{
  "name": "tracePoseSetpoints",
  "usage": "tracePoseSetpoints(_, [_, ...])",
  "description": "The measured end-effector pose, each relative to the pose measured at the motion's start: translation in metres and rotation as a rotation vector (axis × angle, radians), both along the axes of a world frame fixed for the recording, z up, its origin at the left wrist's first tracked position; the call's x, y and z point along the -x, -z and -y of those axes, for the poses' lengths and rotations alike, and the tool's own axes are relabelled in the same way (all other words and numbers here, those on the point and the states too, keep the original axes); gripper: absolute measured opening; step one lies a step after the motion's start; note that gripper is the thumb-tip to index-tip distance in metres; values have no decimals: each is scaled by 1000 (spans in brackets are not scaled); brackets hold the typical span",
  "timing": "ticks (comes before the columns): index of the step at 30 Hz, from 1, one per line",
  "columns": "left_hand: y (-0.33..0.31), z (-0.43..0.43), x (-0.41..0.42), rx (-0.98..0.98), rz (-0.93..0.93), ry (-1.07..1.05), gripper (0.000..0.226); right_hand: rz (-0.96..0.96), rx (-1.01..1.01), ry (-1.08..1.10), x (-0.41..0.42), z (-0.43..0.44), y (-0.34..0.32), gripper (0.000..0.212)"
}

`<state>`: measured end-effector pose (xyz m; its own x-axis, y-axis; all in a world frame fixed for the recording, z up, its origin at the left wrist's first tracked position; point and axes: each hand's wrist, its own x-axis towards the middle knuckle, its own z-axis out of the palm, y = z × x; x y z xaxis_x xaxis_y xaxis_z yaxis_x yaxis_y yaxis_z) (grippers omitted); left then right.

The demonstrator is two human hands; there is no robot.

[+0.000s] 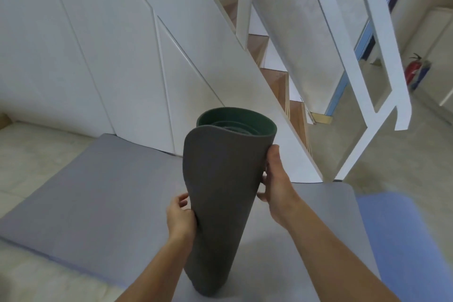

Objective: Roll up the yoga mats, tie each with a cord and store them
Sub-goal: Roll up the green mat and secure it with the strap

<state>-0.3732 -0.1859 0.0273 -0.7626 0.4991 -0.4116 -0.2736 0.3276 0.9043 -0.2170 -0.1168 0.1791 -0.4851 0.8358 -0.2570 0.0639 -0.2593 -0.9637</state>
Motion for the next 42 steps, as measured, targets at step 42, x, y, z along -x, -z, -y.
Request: tracePoseSetpoints(42, [-27,-3,31,217,-113,108,68,771,-551,-20,49,-26,-39,52])
